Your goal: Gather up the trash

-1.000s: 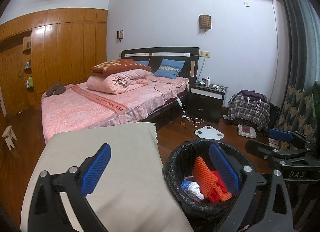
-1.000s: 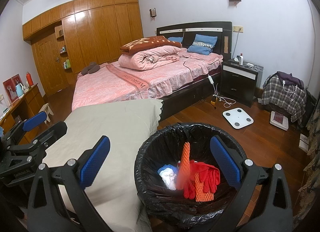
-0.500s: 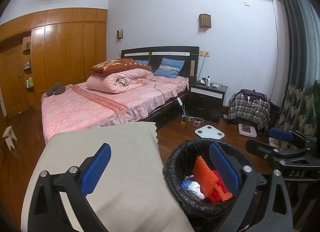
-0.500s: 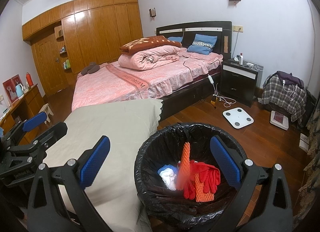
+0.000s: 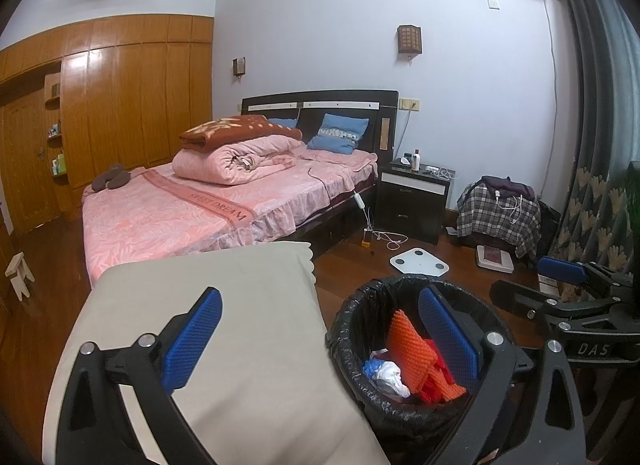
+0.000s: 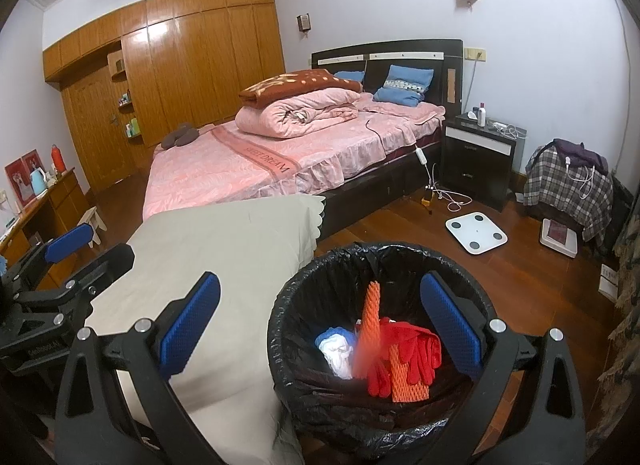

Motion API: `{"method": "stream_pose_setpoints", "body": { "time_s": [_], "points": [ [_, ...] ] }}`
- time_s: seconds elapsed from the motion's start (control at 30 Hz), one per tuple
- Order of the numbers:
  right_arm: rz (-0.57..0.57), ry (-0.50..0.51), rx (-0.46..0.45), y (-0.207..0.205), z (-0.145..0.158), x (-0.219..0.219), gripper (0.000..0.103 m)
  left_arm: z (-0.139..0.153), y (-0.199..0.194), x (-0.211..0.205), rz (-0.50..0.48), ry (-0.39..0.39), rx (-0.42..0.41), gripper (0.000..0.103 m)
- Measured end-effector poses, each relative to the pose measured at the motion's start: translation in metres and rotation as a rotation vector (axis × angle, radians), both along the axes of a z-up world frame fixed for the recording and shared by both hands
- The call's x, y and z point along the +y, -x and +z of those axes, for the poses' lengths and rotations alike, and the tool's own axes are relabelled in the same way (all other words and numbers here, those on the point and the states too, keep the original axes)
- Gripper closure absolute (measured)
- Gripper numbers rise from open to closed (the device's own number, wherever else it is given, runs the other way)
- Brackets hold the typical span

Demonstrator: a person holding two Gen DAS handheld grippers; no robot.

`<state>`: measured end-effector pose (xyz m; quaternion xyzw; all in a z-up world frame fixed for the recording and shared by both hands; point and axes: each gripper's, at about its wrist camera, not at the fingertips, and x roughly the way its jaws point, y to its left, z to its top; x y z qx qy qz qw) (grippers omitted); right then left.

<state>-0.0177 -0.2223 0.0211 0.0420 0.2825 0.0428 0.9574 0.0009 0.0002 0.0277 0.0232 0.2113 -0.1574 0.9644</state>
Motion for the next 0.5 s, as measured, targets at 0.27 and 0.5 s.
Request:
{"method": "stream_pose_setpoints", "body": {
  "time_s": [0.27,0.5],
  "points": [
    [0.0,0.0,0.003,0.0,-0.001,-0.001,0.006,-0.003,0.0,0.001,-0.001,0.0,0.003,0.006],
    [0.0,-0.002,0.003,0.001,0.0,0.0,0.006,-0.01,0.002,0.003,-0.004,-0.004,0.007,0.006]
  ]
}}
